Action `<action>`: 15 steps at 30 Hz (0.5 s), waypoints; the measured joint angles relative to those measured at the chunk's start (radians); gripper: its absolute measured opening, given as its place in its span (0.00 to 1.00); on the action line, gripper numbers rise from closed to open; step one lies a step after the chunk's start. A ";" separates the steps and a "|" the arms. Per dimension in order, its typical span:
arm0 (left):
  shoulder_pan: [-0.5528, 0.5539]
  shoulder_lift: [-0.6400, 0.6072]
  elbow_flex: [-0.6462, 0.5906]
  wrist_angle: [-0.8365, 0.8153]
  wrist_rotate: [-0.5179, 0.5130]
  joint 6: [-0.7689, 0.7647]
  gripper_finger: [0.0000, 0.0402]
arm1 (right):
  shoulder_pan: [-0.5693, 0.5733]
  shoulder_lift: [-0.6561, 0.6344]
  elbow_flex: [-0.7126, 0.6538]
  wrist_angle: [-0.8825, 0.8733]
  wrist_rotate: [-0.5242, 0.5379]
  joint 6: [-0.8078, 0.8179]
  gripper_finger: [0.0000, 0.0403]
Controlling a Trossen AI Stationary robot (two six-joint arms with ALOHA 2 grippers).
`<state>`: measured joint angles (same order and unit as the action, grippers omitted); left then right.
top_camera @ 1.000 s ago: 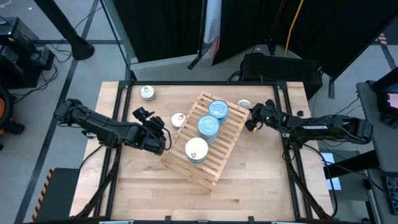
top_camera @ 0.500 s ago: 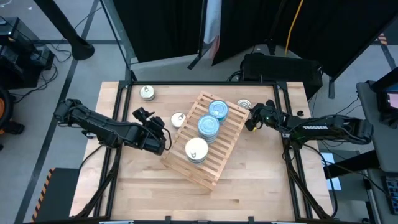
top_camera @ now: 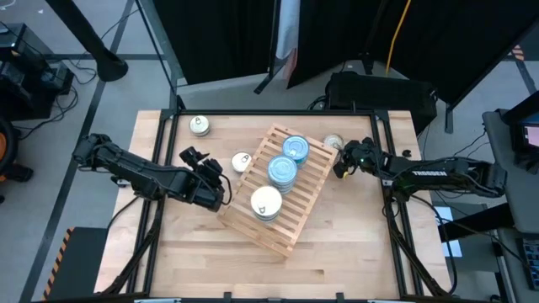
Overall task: Stack canned seafood by type on shelf
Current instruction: Stack the blue-pink tuna can on top of the other blue-pink tuna can on the shelf
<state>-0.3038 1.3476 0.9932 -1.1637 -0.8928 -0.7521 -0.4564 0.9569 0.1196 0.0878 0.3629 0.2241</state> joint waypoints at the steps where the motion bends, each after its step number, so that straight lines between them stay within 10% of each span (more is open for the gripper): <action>1: 0.000 0.000 0.000 0.000 0.000 0.000 0.75 | 0.000 -0.004 -0.003 -0.033 -0.011 0.001 0.00; 15: 0.000 0.000 0.001 0.000 0.000 0.000 0.75 | 0.043 -0.060 -0.006 -0.170 -0.110 0.154 0.00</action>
<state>-0.3035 1.3476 0.9939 -1.1636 -0.8928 -0.7521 -0.4131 0.8973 0.1135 -0.0823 0.2532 0.3783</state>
